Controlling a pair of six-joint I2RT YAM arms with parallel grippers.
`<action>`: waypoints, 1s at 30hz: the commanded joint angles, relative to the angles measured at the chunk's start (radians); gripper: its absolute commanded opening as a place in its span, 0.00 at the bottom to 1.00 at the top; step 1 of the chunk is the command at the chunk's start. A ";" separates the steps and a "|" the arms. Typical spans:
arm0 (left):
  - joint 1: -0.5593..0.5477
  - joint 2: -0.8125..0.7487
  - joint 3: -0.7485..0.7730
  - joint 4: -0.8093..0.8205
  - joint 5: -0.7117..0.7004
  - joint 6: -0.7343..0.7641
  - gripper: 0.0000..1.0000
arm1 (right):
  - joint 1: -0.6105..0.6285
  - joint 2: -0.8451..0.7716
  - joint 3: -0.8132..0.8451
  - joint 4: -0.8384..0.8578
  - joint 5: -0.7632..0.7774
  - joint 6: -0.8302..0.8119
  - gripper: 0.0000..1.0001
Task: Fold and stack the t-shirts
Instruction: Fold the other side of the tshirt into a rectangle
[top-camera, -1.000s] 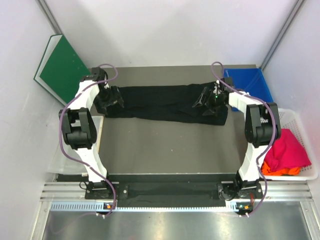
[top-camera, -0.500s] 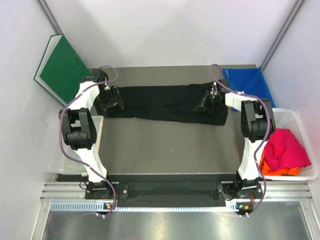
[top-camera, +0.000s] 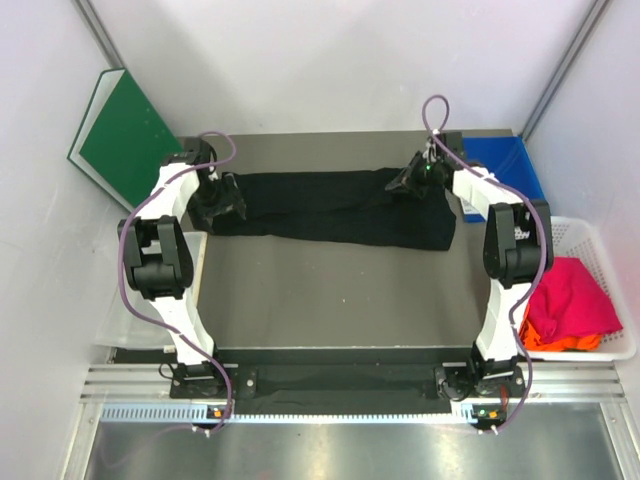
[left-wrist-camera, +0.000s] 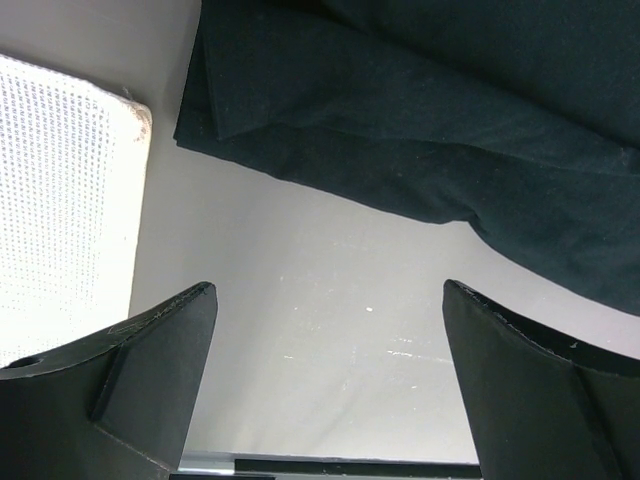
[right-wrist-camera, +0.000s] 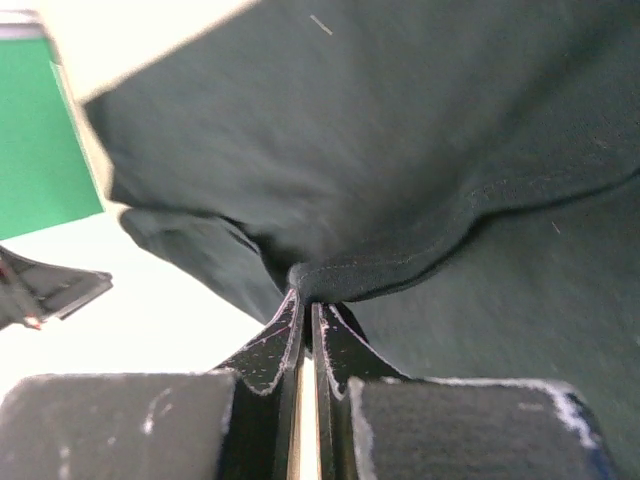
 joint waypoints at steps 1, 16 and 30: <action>-0.006 -0.013 0.032 0.021 -0.012 0.017 0.99 | 0.008 0.018 0.128 0.062 0.022 -0.002 0.00; -0.006 -0.025 0.095 0.037 -0.032 0.026 0.99 | 0.011 0.089 0.208 0.148 0.090 0.002 1.00; -0.006 0.222 0.346 0.074 -0.051 0.024 0.99 | -0.076 -0.461 -0.342 0.019 0.172 0.180 1.00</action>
